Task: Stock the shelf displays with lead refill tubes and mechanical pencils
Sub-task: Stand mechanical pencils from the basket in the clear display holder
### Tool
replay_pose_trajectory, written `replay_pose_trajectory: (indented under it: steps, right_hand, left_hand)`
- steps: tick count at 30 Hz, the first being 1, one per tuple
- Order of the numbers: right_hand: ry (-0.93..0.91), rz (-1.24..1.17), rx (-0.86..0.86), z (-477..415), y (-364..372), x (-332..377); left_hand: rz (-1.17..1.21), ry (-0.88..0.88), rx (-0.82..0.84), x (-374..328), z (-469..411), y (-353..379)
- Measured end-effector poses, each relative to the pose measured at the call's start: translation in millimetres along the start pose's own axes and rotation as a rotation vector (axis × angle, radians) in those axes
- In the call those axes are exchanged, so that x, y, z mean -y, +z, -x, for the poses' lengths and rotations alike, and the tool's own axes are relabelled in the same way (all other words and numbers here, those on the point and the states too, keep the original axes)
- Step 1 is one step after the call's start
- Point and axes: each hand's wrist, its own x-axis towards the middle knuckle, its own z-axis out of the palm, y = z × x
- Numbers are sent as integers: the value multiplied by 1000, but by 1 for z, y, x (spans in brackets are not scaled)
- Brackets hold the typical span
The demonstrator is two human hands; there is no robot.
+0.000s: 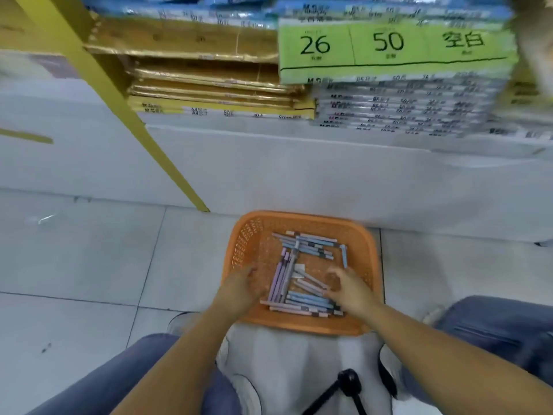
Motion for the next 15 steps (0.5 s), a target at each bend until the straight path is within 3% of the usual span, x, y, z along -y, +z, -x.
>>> replay_pose_trajectory:
  steps: [5,10,15]
  right_hand:
    - [59,49,54,-22,23,-15]
    - [27,196,48,-36,35,-22]
    - [-20,248,58,-42,40,-21]
  left_hand:
    - [129,-120,61,2,-35,41]
    - [218,-170,12,1,-65,61]
    - [136,-192,-107,-3,-73,74]
